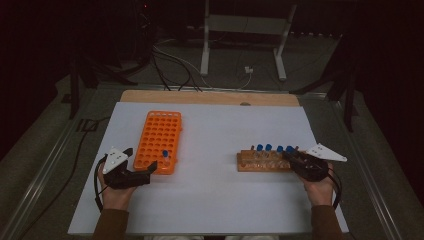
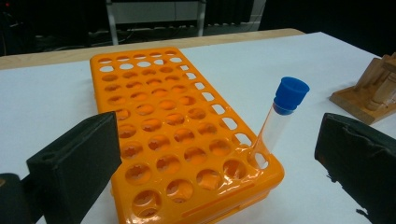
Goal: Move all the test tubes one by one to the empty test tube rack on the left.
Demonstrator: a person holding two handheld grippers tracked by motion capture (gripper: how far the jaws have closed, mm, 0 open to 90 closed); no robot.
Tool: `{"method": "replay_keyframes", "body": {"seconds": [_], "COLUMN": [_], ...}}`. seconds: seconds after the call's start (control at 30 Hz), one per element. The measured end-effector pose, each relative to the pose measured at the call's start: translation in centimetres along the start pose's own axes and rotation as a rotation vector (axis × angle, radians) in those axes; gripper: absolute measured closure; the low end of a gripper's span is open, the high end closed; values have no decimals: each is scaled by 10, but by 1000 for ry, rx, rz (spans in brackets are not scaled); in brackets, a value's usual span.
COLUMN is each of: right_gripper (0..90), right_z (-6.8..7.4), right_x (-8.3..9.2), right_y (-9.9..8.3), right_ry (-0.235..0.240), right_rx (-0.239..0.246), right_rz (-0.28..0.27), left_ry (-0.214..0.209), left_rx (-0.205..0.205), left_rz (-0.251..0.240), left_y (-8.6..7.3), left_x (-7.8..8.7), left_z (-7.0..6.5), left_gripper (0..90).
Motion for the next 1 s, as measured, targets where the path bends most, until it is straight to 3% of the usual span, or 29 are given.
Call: {"method": "replay_keyframes", "body": {"seconds": [0.33,0.53,1.0], "right_gripper": [759,762,763], "right_z": [3,4,4], "right_x": [-1,1,8], "right_y": [0,1,12], "right_ry": [11,-7,-19], "right_rx": [11,23,1], "right_rz": [-1,-1,-10], "left_ry": [1,-2,-1], "left_rx": [-2,-5,-13], "left_rz": [-2,-4,-10], "left_y": [0,0,1], "left_x": [1,1,3], "left_z": [1,0,1], "left_gripper": [11,11,11]}}
Point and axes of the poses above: each handheld gripper's, and its own axes: x roughly backward along the jaws, y roughly out of its top, z roughly to its left, the point moved 2 cm from there along -x, roughly forward along the jaws, and after that the axes turned 1 degree about x, right-handed, at the moved point
